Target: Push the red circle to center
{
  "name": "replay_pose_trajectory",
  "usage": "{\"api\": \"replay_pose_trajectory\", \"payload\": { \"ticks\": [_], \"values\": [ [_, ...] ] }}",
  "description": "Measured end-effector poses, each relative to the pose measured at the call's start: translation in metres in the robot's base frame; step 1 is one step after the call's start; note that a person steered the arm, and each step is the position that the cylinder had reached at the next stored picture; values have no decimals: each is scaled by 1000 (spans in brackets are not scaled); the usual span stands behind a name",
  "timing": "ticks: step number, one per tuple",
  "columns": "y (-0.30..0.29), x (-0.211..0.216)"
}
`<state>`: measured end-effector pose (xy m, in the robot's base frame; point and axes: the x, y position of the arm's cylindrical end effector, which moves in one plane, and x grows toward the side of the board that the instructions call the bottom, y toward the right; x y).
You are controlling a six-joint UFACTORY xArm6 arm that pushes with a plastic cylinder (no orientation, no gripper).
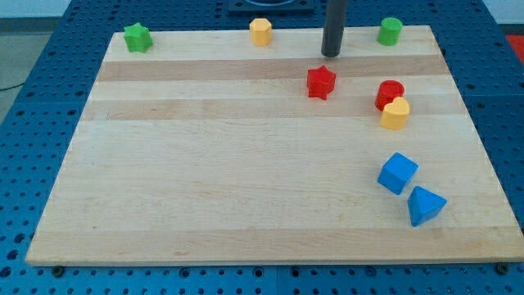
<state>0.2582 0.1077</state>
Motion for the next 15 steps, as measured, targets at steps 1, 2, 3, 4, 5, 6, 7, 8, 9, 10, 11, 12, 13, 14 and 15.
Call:
{"api": "replay_pose_trajectory", "payload": {
  "ticks": [1, 2, 3, 4, 5, 6, 7, 8, 9, 10, 11, 12, 13, 14, 15],
  "values": [
    [24, 3],
    [40, 31],
    [67, 63],
    [95, 67],
    [115, 83],
    [114, 93],
    [100, 96],
    [93, 106],
    [82, 110],
    [82, 128],
    [82, 150],
    [82, 152],
    [82, 145],
    [82, 133],
    [71, 134]
  ]
}}
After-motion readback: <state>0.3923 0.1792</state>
